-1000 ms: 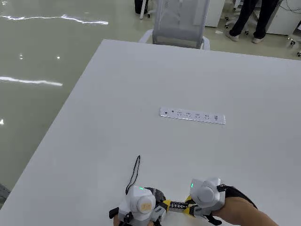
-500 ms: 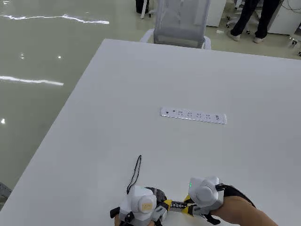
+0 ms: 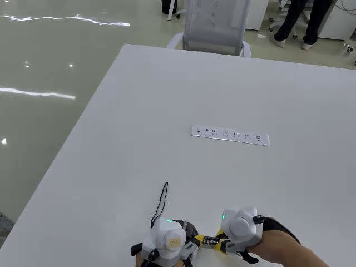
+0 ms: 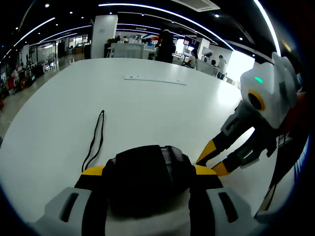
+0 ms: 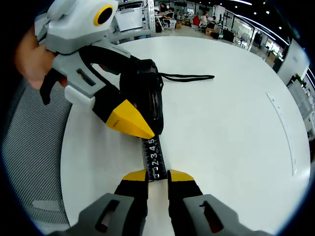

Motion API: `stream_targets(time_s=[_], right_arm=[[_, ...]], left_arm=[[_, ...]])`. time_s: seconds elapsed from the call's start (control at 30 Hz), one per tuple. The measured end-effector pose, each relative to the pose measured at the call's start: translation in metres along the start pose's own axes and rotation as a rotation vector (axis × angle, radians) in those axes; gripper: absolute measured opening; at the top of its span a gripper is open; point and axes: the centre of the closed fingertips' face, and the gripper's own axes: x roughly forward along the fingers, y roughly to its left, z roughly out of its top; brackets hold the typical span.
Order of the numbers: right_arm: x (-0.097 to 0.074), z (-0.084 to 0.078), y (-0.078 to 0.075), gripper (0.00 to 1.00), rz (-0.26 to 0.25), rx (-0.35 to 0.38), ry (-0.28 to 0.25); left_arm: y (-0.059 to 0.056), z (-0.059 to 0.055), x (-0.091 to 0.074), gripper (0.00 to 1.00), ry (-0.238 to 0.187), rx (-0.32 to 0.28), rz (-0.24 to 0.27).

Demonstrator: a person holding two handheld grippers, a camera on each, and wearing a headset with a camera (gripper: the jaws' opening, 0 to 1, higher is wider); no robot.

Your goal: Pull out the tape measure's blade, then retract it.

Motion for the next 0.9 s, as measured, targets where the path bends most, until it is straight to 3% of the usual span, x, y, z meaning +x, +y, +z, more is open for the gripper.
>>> stream_targets(time_s=[0.9], right_arm=[[0.006, 0.013, 0.002, 0.14, 0.004, -0.009, -0.022]], left_arm=[[0.001, 0.001, 0.000, 0.64, -0.002, -0.001, -0.003]])
